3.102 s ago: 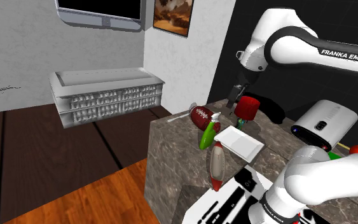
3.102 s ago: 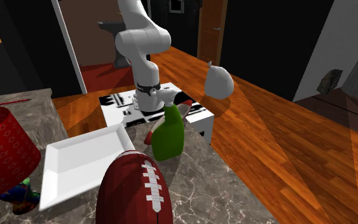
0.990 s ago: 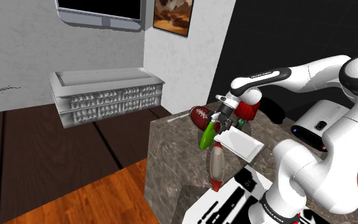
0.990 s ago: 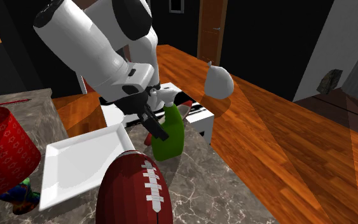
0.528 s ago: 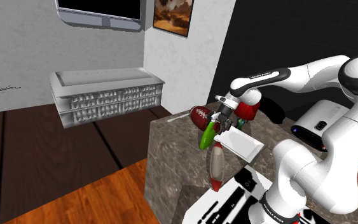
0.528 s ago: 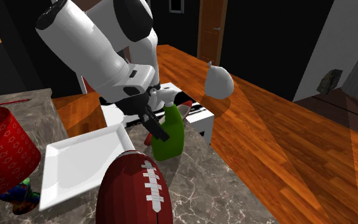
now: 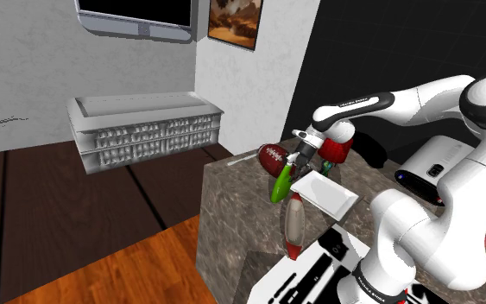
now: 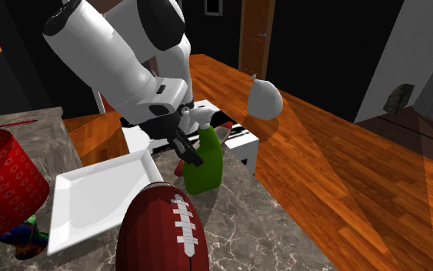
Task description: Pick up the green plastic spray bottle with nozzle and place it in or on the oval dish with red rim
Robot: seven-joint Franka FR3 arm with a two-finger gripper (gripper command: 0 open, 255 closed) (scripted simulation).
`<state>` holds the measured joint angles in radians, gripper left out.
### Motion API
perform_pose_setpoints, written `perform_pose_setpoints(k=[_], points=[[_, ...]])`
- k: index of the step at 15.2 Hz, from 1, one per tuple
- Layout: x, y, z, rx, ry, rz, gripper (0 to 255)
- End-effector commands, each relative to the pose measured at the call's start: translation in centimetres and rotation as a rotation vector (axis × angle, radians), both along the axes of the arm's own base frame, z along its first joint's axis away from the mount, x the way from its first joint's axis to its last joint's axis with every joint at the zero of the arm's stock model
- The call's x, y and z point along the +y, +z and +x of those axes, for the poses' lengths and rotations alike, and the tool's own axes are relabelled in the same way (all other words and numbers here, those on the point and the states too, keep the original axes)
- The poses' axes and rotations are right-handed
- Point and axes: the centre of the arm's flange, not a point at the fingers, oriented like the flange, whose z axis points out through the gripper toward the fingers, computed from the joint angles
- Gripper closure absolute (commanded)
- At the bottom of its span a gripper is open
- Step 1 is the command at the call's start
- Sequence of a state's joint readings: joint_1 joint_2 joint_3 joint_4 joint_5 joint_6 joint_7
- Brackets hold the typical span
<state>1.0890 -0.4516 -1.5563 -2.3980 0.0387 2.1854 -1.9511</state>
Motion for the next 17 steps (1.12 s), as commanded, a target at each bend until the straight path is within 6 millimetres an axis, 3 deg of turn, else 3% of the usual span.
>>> perform_pose_setpoints(k=[1, 17], points=[[0.0, 0.0, 0.0, 0.0, 0.0, 0.0, 255], [0.0, 7.9, 0.0, 0.0, 0.0, 0.0, 255]])
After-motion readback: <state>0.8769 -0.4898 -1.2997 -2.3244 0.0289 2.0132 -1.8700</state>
